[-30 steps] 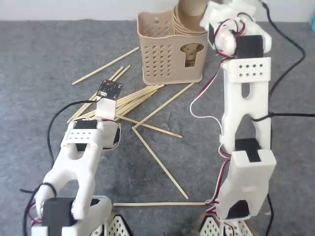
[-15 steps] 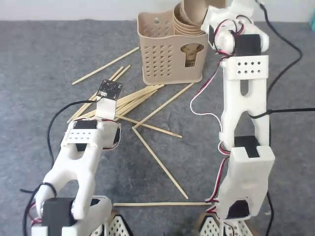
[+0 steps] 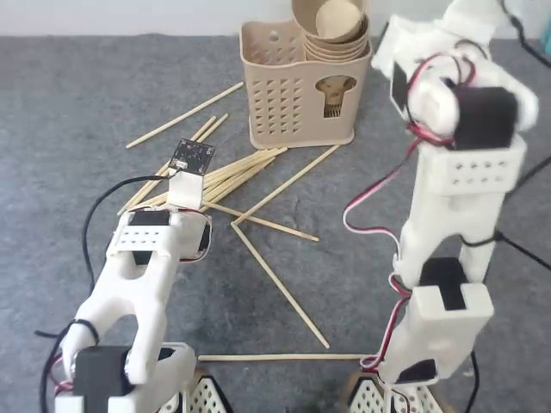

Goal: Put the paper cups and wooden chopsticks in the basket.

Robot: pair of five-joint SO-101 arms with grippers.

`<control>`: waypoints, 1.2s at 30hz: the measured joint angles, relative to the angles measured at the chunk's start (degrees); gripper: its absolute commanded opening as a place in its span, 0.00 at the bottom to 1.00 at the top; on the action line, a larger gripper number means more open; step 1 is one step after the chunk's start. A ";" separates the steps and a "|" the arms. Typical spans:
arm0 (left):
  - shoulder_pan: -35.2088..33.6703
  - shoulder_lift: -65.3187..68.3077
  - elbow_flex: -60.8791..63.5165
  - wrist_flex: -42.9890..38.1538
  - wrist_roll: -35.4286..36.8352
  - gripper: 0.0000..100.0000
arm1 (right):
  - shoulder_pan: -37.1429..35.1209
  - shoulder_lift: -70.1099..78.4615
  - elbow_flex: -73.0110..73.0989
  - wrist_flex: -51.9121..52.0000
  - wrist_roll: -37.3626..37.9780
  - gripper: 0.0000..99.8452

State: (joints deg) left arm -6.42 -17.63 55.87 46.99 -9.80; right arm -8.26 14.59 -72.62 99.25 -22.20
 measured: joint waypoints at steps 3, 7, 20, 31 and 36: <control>0.00 0.00 0.00 0.00 0.00 0.09 | 0.44 -1.76 2.29 1.41 0.00 0.14; 0.00 0.00 0.00 0.00 0.00 0.09 | 2.81 -5.89 12.48 1.41 0.00 0.05; 0.09 0.00 0.00 0.00 0.00 0.09 | -2.37 -8.26 39.12 -19.43 1.76 0.01; 0.00 0.00 0.00 0.00 0.00 0.09 | -2.64 -8.26 50.46 -50.11 1.76 0.01; 0.00 0.00 0.00 0.00 0.00 0.09 | -2.55 -8.26 52.57 -59.34 1.76 0.01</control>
State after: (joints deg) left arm -6.42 -17.63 55.87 46.99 -9.80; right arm -10.81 6.33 -20.04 39.91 -20.44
